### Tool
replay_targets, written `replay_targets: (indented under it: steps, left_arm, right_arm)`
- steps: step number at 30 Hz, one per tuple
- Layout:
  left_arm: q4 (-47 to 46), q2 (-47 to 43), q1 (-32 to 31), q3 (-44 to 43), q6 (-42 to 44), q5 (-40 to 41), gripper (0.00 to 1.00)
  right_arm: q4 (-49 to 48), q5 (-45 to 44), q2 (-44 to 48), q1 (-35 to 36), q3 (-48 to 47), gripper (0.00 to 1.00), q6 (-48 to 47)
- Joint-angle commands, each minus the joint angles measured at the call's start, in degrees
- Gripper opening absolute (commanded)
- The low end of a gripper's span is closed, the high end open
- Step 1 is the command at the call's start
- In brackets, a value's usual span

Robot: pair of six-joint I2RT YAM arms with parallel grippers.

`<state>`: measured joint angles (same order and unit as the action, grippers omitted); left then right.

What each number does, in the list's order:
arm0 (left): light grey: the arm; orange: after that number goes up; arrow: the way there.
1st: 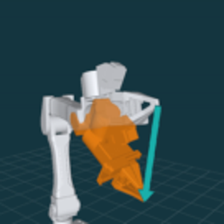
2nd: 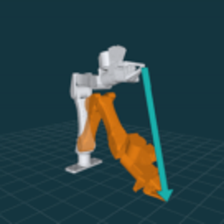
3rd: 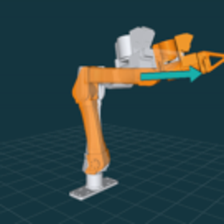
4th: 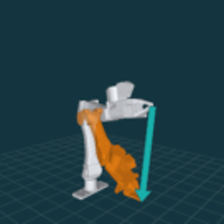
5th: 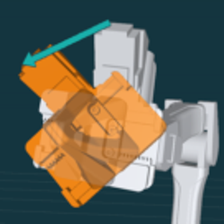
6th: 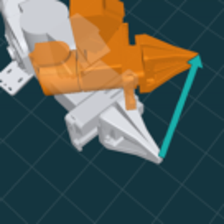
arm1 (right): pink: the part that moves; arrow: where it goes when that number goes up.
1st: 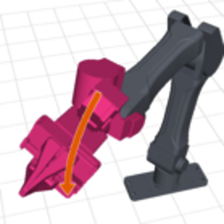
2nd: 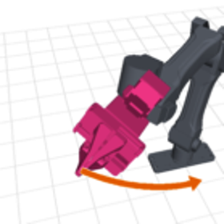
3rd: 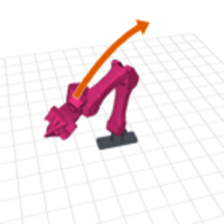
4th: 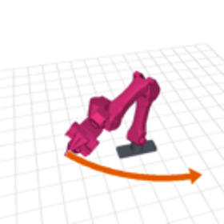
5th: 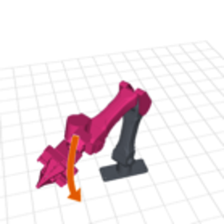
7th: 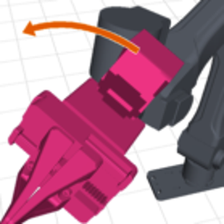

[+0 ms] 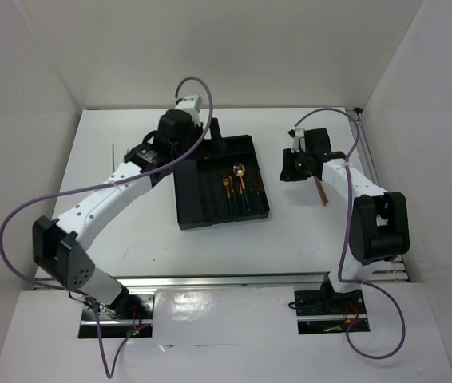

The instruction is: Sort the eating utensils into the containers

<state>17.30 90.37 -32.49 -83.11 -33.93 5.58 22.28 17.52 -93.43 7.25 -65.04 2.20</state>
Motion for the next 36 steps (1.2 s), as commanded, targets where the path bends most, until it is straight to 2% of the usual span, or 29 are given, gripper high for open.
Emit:
replay_targets:
  steps: [1,7,13,15,23,33,36]
  left_arm:
    - [1.24,-4.93,0.50,0.57,15.01,3.91,1.00]
    - [6.60,-12.75,8.84,7.86,20.91,-1.97,1.00]
    - [9.16,-17.41,16.92,12.79,21.72,-5.92,1.00]
    - [8.54,-19.25,19.29,14.02,21.19,-6.72,1.00]
    - [8.53,-19.27,23.53,15.61,19.52,-10.68,1.00]
    - [9.07,-16.19,26.07,13.95,17.67,-14.90,1.00]
    - [9.59,-14.96,26.07,13.33,17.06,-15.52,1.00]
  right_arm:
    - [-3.74,-4.68,3.34,-1.17,0.96,0.34,-6.84]
    - [-3.12,-4.52,2.20,-7.24,-0.52,0.38,-12.55]
    - [-2.42,-3.90,1.14,-11.81,-1.58,0.43,-15.11]
    - [-1.90,-3.90,-0.08,-13.30,-1.59,0.48,-15.64]
    - [-2.50,-3.90,-1.93,-14.63,-1.06,0.55,-18.63]
    - [-4.44,-4.24,-5.19,-16.91,-1.58,0.55,-21.09]
    - [-5.49,-4.95,-7.37,-18.06,-2.19,0.51,-21.62]
